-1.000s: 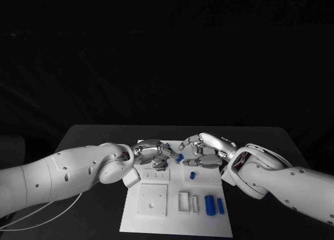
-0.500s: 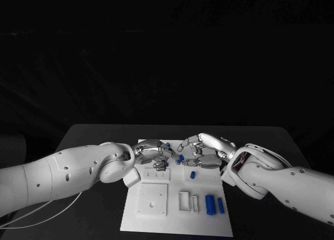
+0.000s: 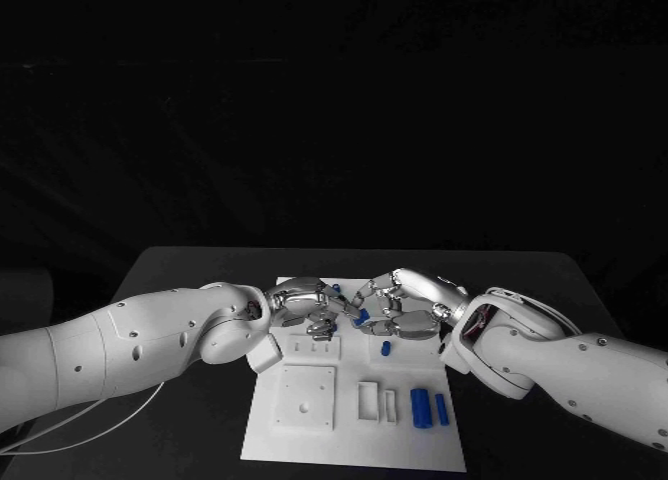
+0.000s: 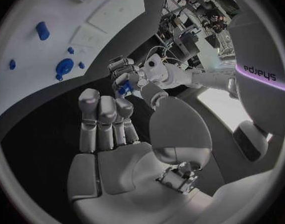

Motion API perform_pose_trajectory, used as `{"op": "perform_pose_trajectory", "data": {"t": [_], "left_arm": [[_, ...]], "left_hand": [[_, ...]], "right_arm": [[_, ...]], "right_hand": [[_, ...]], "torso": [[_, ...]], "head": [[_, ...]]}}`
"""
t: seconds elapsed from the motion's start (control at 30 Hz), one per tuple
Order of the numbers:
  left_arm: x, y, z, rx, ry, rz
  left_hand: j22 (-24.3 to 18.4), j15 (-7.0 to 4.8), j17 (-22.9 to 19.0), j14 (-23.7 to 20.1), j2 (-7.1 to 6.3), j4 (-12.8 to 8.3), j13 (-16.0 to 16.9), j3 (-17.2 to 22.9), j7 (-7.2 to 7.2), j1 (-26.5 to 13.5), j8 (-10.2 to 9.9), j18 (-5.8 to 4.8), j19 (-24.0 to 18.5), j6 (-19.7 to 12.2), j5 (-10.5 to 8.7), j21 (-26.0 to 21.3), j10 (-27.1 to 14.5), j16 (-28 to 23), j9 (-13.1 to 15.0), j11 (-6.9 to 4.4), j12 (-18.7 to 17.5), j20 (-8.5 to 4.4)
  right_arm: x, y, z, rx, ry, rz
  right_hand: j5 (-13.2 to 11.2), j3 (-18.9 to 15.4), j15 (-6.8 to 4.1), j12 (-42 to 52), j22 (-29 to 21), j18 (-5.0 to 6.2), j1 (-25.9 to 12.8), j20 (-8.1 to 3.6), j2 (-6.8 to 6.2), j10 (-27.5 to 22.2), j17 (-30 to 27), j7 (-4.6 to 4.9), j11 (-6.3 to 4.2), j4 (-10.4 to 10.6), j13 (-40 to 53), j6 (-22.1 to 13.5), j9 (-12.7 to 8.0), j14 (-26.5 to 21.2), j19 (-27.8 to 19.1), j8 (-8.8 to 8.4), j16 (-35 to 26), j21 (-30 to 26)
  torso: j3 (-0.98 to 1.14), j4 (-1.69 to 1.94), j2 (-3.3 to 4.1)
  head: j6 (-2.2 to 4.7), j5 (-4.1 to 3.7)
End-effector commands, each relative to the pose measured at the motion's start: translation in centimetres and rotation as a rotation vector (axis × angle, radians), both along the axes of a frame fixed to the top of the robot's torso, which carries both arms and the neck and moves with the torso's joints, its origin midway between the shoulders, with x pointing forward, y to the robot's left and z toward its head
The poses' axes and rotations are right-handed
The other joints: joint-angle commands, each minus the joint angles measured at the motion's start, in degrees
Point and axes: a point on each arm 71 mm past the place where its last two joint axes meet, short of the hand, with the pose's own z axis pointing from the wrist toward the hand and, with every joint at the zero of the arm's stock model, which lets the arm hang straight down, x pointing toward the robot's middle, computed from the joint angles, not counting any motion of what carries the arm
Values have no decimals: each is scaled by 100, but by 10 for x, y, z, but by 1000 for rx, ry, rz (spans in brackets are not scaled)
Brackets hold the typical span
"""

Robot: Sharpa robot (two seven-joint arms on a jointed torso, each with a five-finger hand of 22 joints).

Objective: Assemble the parts on the task board

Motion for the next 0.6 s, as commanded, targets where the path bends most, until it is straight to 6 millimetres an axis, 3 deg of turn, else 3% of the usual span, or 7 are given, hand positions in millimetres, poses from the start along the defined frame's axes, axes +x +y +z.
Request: {"op": "perform_pose_trajectory", "data": {"t": [0.03, 0.47, 0.53, 0.6], "left_arm": [[0, -1, 0, 2, -4, 2], [-1, -1, 0, 3, -2, -1], [-1, -1, 0, 2, -1, -3], [-1, -2, 0, 1, 1, -7]], "left_hand": [[3, -40, 6, 0, 173, 10, 7, 24, -21, 212, 20, -4, -31, 71, 27, -18, -47, 12, 7, -6, 23, -592], [4, -40, 7, -2, 169, 19, 7, 21, -21, 211, 19, -5, -31, 66, 24, -18, -49, 13, 8, -5, 24, -591], [4, -39, 7, -3, 166, 24, 7, 18, -20, 209, 17, -6, -31, 62, 20, -18, -50, 13, 9, -4, 24, -591], [4, -39, 7, -4, 165, 27, 6, 17, -19, 208, 16, -7, -32, 60, 18, -18, -52, 13, 9, -4, 25, -591]], "right_arm": [[-2, 2, -1, -8, 5, 21], [0, 1, -2, -22, -4, 10], [0, 1, -2, -28, -7, 7], [0, 1, -2, -34, -18, 7]], "right_hand": [[-30, 36, -54, 25, 112, 486, -30, -25, 23, 24, -10, 86, -29, -9, 15, 169, 15, 1, -11, 45, 26, 28], [-263, 184, -164, -37, 91, 486, -133, -30, 157, 40, -57, -46, -153, 20, 73, 501, 131, -27, -35, 215, 49, 61], [-635, 428, -198, -68, 78, 486, -96, -31, 234, 43, -74, -118, -210, 81, 86, 643, 181, -40, -45, 285, 49, 52], [-683, 568, -229, -89, 77, 486, -147, -27, 213, 58, -90, -120, -224, 117, 107, 670, 203, -44, -40, 289, 59, 64]], "torso": [[5, -2, 0], [4, -2, 2], [3, -1, 3], [2, -1, 2]], "head": [[-4, 7], [-23, 12], [-29, 12], [-27, 10]]}}
